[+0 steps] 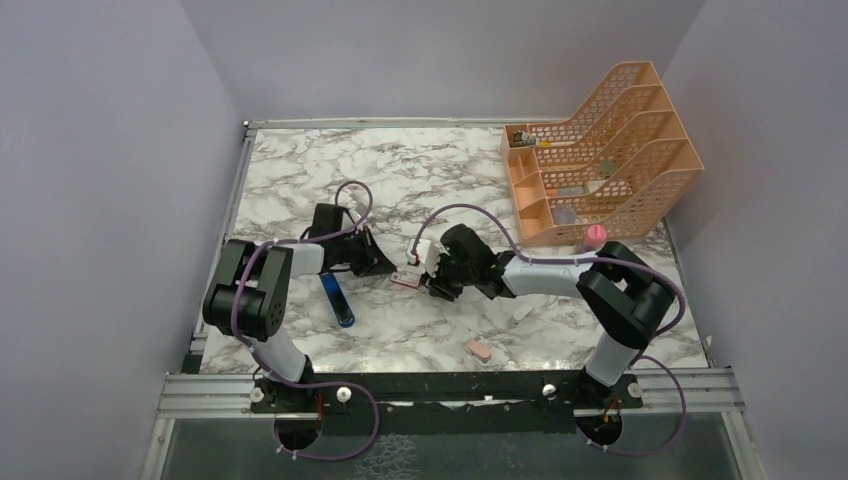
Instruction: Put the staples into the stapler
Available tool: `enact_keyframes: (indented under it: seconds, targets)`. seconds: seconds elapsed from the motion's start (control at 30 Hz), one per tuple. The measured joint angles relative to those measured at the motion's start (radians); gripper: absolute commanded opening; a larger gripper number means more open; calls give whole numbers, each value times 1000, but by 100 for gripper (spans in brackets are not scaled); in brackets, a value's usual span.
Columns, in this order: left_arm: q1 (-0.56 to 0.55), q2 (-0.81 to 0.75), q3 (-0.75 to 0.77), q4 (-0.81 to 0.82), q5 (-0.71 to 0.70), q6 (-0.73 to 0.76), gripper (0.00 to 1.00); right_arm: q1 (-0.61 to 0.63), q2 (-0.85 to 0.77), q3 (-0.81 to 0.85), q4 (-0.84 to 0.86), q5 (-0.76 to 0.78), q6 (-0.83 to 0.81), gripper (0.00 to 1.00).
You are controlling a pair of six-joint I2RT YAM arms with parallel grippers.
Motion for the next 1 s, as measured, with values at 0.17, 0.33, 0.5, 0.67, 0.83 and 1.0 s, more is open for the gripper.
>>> enact_keyframes:
  seconds: [0.17, 0.33, 0.5, 0.67, 0.83, 1.0]
  targets:
    - [48, -14, 4, -30, -24, 14, 0, -4, -4, 0, -9, 4, -15, 39]
    - [111, -50, 4, -52, -69, 18, 0, -18, -11, 0, -24, 20, -22, 40]
    - [156, -81, 3, -53, -98, 6, 31, -26, -16, 0, -39, 24, -21, 41]
    - [131, -84, 2, -21, -74, -18, 56, -26, -16, 3, -47, 22, -20, 43]
    - [48, -81, 2, 16, -39, -25, 56, -26, -16, 12, -69, 13, -18, 43]
    - [5, -34, 3, 66, 3, -42, 41, -26, -16, 14, -77, 0, -18, 43]
